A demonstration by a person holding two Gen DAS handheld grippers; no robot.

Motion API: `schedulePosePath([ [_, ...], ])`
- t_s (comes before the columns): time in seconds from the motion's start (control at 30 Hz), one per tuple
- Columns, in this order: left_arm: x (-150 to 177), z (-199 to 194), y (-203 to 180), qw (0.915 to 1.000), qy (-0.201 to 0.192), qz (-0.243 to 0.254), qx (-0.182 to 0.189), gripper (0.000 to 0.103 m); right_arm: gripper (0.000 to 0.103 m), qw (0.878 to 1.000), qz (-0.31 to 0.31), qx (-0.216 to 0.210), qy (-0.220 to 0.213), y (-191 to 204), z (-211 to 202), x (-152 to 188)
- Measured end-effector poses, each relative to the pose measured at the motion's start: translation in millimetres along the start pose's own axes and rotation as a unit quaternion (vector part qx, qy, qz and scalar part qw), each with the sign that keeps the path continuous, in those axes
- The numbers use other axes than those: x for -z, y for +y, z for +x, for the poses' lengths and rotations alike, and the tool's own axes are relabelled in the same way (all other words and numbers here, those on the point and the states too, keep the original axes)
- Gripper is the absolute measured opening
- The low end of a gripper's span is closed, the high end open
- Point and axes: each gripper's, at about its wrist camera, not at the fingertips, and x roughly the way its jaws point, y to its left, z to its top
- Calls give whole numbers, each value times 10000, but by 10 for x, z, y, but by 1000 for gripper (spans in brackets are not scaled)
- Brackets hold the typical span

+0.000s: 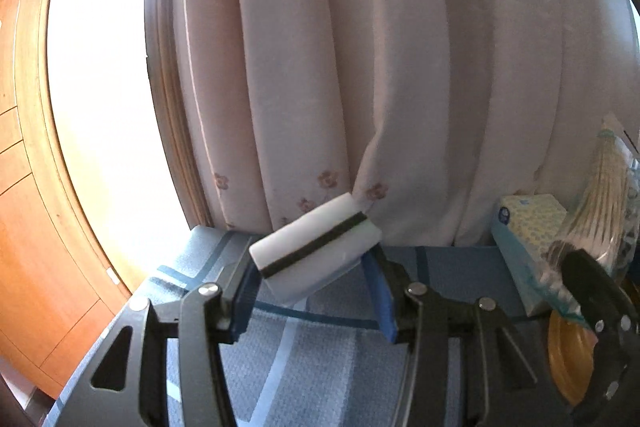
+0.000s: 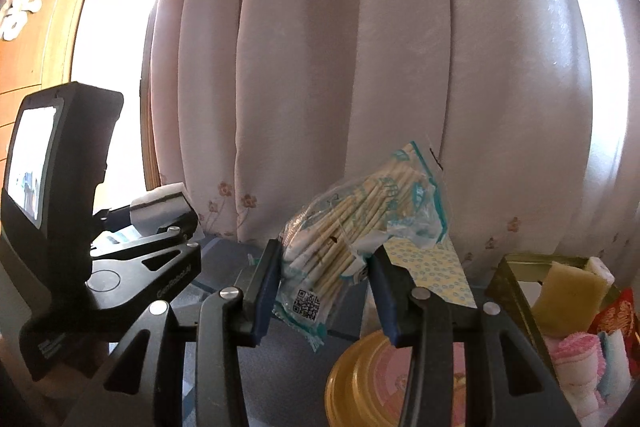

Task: Organize soft objects
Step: 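Carry the white sponge and bagged swabs over the gold tray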

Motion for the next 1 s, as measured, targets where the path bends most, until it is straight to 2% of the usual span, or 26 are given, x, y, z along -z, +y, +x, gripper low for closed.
schedulePosePath([
  [0.33,61,-120,-101,9998,-172,95,-10,50,46,10000,-62,72,-18,-69,-127,32],
  [0.8,109,-352,-105,9995,-222,-186,157,50,46,9995,-232,187,-105,-189,-299,107],
  [1.0,153,-466,-192,9992,-284,-155,244,50,46,9994,-181,238,-151,-285,-366,141],
])
